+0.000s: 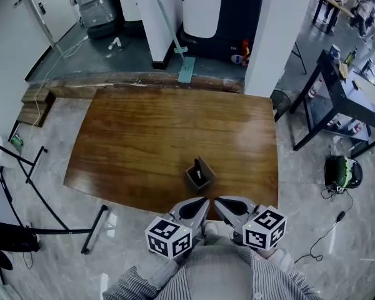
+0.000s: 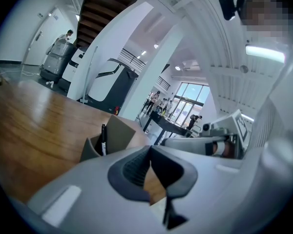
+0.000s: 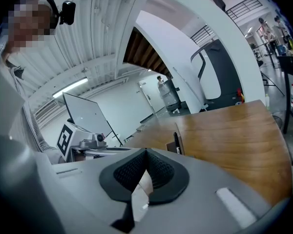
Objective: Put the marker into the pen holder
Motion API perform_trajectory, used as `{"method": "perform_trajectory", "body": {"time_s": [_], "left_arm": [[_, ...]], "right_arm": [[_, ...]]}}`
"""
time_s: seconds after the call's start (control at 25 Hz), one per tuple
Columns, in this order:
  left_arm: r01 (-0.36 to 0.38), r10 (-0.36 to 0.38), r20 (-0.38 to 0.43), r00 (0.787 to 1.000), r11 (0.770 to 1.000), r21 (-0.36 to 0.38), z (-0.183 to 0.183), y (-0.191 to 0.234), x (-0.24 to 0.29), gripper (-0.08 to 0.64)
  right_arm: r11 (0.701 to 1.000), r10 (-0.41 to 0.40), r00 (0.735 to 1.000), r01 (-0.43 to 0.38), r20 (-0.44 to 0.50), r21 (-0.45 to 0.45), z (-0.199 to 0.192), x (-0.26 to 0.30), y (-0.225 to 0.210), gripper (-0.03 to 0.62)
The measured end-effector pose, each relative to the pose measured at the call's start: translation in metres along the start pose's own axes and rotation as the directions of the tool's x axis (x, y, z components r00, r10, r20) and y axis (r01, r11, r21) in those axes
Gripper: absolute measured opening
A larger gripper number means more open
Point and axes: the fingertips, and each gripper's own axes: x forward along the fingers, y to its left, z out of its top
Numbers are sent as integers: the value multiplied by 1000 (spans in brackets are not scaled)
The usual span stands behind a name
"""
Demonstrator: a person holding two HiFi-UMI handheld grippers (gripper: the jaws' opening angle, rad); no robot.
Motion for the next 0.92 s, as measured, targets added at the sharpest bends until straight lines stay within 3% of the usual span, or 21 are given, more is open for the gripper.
{"method": "perform_trajectory", "body": {"time_s": [0.48, 0.92], "left_arm": [[42, -42, -6, 999, 997, -61, -6, -4, -1, 8], [39, -39, -6, 999, 997, -59, -6, -8, -7, 8]], "right_arm": [[1000, -4, 1000, 5, -17, 13, -9, -1, 1, 0], [1000, -5, 1000, 5, -24, 13, -13, -1, 9, 0]]}}
